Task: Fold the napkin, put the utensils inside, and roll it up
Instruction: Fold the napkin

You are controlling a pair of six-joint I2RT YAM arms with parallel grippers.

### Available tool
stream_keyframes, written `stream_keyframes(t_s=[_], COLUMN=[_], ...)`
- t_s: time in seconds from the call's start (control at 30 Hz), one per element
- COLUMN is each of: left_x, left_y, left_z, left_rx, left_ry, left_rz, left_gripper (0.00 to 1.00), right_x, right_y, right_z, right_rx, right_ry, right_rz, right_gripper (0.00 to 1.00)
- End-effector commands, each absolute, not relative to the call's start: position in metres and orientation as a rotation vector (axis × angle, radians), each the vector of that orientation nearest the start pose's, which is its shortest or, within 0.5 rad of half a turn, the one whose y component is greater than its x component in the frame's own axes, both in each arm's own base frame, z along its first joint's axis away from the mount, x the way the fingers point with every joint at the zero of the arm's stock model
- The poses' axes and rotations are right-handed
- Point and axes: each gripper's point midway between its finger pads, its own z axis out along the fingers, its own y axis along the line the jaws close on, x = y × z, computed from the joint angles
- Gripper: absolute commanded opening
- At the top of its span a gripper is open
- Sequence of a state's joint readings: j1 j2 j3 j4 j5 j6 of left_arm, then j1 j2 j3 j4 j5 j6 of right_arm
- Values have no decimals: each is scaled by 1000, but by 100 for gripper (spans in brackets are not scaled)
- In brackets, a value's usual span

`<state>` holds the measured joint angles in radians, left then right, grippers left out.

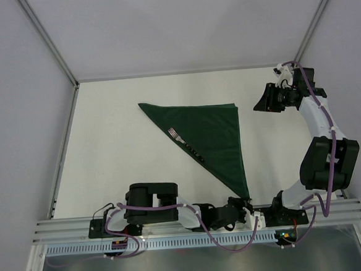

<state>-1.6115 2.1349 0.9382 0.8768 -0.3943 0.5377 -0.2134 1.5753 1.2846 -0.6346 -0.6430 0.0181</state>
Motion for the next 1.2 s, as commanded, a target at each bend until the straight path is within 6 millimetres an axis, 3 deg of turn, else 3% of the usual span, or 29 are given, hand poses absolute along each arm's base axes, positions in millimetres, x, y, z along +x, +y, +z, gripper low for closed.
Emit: stream_keyframes(t_s=[0.0,0.17,0.27,0.37,0.4,0.43,0.47,0.63,0.67,0.8,1.0,1.17], left_x=[72,73,77,98,114,123,130,201,221,262,316,345], left_y=[-525,-530,-534,-531,-525,-522,-518,-480,-465,-421,-351,-306], left_z=[35,50,71,95,99,118,123,153,148,160,147,131], left_rx=[1475,1439,1370,1258,1194,1135,1105,793,708,486,213,57], left_ry=[1110,1136,1172,1263,1324,1339,1364,1589,1659,1723,1850,1926], left_rz=[-347,-395,-455,-524,-550,-582,-604,-734,-751,-755,-679,-630], left_gripper=[2,2,2,2,2,2,2,2,2,2,2,2], right_x=[386,386,386,386,386,386,386,386,386,386,386,386], right_y=[25,25,25,25,25,25,25,26,26,26,26,26], right_z=[179,179,179,179,179,179,179,179,179,179,177,176], right_rx=[-25,-26,-23,-22,-26,-24,-26,-23,-25,-23,-21,-20], right_ry=[2319,2317,2318,2319,2317,2317,2317,2318,2317,2316,2320,2321], right_rz=[706,702,704,702,702,703,702,708,707,708,714,713], right_gripper=[41,41,41,41,41,41,41,41,41,41,41,41])
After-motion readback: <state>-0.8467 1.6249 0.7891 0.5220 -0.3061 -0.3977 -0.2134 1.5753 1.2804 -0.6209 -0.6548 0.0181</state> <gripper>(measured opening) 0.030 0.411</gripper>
